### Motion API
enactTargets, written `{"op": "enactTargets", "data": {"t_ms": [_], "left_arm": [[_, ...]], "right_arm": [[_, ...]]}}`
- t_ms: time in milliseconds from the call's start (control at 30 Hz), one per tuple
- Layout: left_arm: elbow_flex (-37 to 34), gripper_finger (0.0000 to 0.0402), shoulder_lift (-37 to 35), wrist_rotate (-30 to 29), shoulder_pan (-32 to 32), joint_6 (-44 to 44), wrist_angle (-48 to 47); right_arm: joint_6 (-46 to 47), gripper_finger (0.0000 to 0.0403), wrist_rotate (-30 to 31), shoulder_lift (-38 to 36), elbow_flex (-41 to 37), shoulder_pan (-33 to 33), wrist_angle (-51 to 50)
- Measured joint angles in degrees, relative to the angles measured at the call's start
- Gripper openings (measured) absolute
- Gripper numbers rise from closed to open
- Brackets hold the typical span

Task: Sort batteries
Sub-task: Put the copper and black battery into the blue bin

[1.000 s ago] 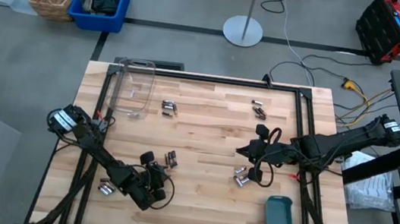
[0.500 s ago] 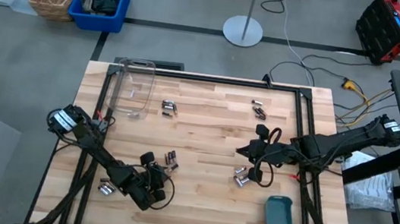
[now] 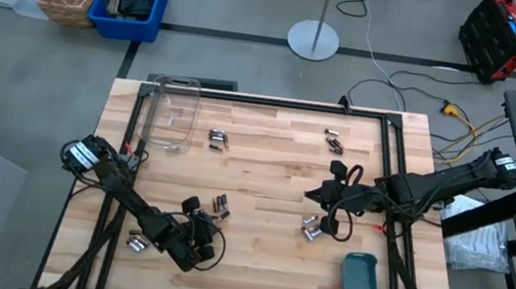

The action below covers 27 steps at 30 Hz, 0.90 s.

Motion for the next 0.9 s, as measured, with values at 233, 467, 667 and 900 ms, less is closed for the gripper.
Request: {"op": "enactTargets", "data": {"t_ms": [233,467,667,900], "left_arm": [[0.0,0.0145,0.0,-0.1,0.1,0.0,0.0],[0.0,0.0145,0.0,-0.1,0.1,0.0,0.0],[-0.1,0.0145,0.0,-1.4,0.1,0.0,-0.1],[-0.6,0.0145,0.0,-1.6,0.1,-0.5,-0.1]], "right_arm": [[0.0,0.0013,0.0,0.0,0.0,0.0,0.0],[0.0,0.0013,0.0,0.0,0.0,0.0,0.0],[0.0,0.0013,0.0,0.0,0.0,0.0,0.0],[0.0,0.0013,0.0,0.0,0.0,0.0,0.0]]}}
